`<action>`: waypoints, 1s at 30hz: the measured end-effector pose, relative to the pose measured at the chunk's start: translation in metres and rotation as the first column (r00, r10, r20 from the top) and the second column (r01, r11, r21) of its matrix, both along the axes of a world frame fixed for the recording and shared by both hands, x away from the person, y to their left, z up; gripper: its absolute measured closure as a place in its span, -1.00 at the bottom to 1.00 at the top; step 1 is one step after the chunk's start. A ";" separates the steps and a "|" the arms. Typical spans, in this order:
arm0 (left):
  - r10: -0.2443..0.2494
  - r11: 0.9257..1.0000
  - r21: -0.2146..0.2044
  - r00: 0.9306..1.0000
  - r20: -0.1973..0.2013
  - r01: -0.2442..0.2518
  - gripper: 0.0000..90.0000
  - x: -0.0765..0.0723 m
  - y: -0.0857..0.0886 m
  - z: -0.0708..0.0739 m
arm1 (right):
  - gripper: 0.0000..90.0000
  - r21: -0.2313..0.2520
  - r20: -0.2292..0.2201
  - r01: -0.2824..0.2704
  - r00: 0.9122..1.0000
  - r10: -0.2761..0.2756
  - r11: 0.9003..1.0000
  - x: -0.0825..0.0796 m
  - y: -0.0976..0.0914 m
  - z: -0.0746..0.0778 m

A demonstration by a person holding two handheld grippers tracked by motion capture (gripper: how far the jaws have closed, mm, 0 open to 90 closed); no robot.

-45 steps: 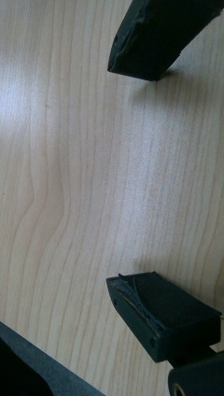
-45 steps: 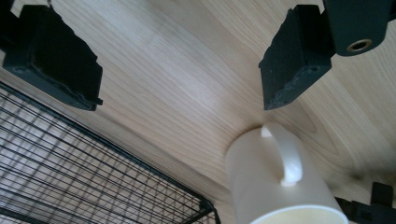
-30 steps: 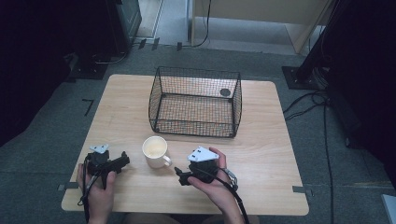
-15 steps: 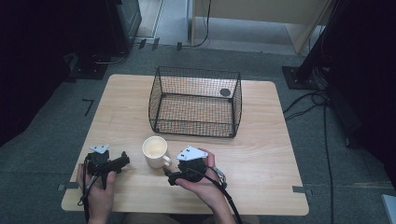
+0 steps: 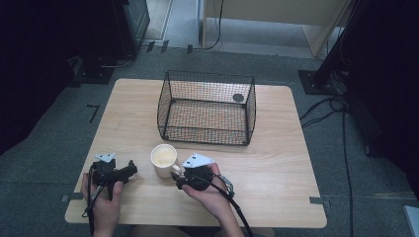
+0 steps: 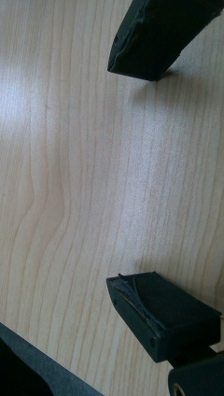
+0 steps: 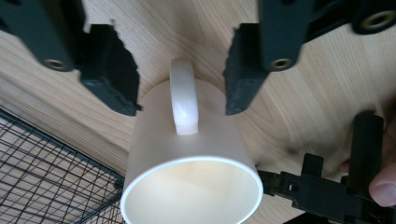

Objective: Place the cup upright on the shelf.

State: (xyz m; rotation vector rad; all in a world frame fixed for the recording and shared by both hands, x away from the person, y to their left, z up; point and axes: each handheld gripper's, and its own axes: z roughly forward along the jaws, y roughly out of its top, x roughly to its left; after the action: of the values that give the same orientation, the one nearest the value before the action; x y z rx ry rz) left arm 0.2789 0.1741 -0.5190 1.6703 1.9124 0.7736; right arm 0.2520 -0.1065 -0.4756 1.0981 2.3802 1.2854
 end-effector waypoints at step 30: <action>0.001 1.000 -0.001 1.000 0.002 -0.001 -0.97 0.000 0.000 0.000 | 0.79 0.012 0.085 -0.011 0.996 0.010 1.000 -0.005 -0.010 0.022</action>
State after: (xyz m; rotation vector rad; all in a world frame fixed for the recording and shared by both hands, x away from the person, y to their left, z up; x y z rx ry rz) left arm 0.2790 0.1739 -0.5191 1.6670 1.9127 0.7741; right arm 0.2469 -0.1166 -0.4538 1.0145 2.3219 1.3242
